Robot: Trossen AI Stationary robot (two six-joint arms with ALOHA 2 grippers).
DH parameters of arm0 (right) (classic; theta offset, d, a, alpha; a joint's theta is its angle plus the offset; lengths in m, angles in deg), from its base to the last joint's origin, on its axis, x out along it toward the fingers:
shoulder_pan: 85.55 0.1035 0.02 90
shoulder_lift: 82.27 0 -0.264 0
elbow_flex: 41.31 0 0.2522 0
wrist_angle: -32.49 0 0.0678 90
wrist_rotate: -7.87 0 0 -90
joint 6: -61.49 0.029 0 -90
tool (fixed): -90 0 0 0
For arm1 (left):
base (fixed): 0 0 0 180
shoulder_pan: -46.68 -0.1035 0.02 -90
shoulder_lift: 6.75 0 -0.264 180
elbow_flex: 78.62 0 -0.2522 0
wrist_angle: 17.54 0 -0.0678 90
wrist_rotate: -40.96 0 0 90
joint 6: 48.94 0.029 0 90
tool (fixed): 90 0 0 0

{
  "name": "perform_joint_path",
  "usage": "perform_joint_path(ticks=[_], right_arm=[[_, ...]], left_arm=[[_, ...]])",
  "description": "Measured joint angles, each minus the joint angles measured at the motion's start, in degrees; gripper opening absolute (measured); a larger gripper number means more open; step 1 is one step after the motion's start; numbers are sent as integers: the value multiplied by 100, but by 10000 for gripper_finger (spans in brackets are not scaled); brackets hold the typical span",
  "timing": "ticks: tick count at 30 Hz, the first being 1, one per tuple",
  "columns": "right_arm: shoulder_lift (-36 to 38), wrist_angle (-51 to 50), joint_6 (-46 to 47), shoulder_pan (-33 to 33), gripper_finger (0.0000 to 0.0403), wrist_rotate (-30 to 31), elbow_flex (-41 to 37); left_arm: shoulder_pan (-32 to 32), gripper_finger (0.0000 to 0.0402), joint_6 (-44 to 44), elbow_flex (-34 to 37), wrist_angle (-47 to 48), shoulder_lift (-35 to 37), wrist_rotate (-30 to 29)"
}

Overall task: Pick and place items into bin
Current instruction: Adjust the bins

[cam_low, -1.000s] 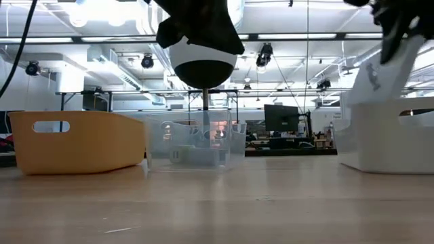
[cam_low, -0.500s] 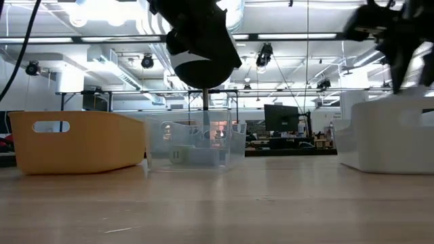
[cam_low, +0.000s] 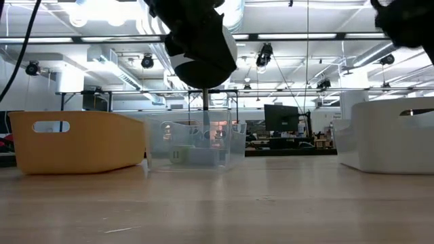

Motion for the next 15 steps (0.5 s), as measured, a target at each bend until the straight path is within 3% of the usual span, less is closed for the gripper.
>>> perform_joint_path(ticks=[2,7,10,15], right_arm=[[6,25,-681,85,189,554,231],[-32,79,-3618,394,187,2535,915],[-49,-7,-4189,316,182,2625,1037],[-69,-57,-4183,-354,163,1955,662]], left_arm=[[-12,70,0,-4,-12,70,-4],[-106,70,-14,-15,-46,260,148],[-196,70,-268,-15,-25,354,435],[-260,70,-796,-15,91,389,533]])
